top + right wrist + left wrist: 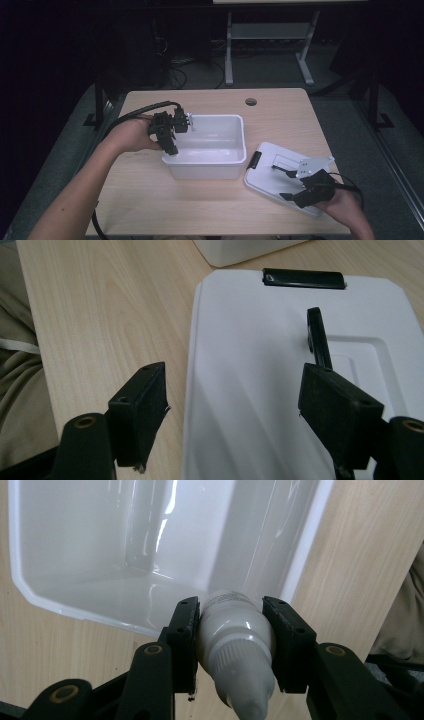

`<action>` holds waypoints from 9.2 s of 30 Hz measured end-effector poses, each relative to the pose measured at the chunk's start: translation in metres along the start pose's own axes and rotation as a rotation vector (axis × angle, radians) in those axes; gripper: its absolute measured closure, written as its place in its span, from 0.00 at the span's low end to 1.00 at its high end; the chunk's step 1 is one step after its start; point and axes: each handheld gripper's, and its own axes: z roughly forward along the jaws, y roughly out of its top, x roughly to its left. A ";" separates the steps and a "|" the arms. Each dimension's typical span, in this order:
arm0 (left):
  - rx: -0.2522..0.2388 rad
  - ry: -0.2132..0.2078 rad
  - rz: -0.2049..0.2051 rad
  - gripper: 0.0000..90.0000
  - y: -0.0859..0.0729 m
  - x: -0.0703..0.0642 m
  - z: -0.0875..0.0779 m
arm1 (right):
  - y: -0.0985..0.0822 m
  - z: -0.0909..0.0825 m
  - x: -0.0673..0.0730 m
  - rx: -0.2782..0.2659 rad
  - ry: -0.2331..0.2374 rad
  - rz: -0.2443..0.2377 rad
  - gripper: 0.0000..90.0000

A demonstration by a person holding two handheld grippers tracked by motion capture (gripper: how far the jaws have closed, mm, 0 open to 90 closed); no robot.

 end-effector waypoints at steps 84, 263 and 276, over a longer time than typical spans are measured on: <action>-0.025 0.051 -0.056 0.66 -0.005 0.011 0.041 | 0.000 0.004 0.001 -0.013 0.029 0.003 0.29; -0.329 -0.044 -0.134 0.54 -0.115 -0.093 0.109 | 0.026 -0.002 -0.001 0.107 -0.022 -0.033 0.29; -0.407 -0.042 -0.173 0.50 -0.132 -0.093 0.118 | 0.033 0.000 -0.017 0.176 -0.055 -0.016 0.32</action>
